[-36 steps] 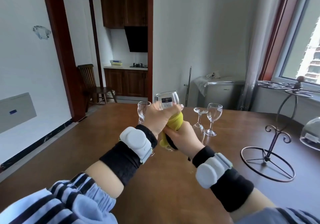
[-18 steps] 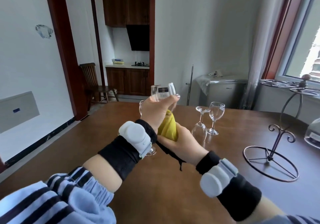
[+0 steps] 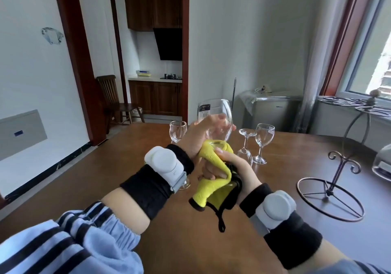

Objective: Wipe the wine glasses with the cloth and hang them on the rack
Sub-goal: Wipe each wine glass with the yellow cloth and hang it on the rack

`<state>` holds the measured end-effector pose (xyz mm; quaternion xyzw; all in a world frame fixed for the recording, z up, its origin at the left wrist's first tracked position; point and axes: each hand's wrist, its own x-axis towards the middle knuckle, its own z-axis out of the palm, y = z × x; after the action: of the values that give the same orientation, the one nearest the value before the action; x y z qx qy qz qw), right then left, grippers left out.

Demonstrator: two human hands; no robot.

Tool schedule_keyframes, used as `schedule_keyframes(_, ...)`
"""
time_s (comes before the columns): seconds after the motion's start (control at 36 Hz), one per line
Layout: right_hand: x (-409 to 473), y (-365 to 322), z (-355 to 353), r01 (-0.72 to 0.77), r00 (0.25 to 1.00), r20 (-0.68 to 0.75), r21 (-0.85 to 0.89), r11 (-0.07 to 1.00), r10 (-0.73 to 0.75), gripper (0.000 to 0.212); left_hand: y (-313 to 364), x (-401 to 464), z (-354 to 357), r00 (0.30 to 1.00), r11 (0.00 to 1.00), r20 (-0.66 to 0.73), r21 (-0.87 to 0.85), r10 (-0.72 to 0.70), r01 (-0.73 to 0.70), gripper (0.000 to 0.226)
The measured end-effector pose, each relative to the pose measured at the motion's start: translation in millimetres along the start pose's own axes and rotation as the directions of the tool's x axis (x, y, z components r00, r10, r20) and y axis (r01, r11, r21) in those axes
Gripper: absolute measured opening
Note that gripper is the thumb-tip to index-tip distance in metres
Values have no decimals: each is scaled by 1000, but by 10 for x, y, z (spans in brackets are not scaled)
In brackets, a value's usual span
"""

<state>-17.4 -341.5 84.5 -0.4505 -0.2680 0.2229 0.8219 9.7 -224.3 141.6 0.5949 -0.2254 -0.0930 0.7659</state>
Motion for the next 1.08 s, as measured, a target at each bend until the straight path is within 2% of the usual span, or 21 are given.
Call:
schedule_keyframes(0.08,-10,-21,75,43,974,-225,146,988,-9,46,-47,82,-58,971,996,-224,16,85,-83,38)
schedule_keyframes(0.14,-3,-17,69,116,936,-351,252,961,-21,60,-39,94,-77,923,986,-346,60,166,-155,42)
schedule_keyframes(0.25,43,28,62,234,893,-447,354,905,-56,65,11,79,-62,851,959,-442,135,284,-249,37)
schedule_keyframes(0.31,98,26,58,276,875,-479,378,884,-69,61,1,69,-27,840,945,-433,157,327,-287,31)
schedule_keyframes(0.39,178,-6,34,341,827,-558,409,847,-63,49,-20,40,82,856,910,-316,208,409,-358,7)
schedule_keyframes(0.44,198,-11,-3,371,790,-611,419,828,-45,45,-37,26,113,866,888,-235,253,441,-384,11)
schedule_keyframes(0.5,205,8,-59,375,774,-633,422,825,-28,46,-44,17,99,866,881,-212,254,453,-399,26)
schedule_keyframes(0.58,204,28,-101,378,784,-619,431,820,-36,50,-63,26,62,872,903,-248,203,422,-379,30)
schedule_keyframes(0.72,218,-23,-66,385,785,-616,408,828,-62,78,-85,8,50,875,912,-260,143,409,-384,23)
schedule_keyframes(0.78,221,-23,-58,368,785,-617,400,839,-50,82,-96,-13,54,874,911,-258,126,412,-392,23)
schedule_keyframes(0.92,243,40,-33,364,784,-620,417,833,-33,78,-87,-20,88,870,930,-332,88,365,-356,22)
schedule_keyframes(1.0,232,95,-45,348,803,-595,434,831,-26,64,-90,4,78,862,906,-282,178,422,-385,22)
schedule_keyframes(1.08,190,111,-8,303,850,-526,469,830,-13,61,-74,17,58,849,868,-226,266,478,-419,21)
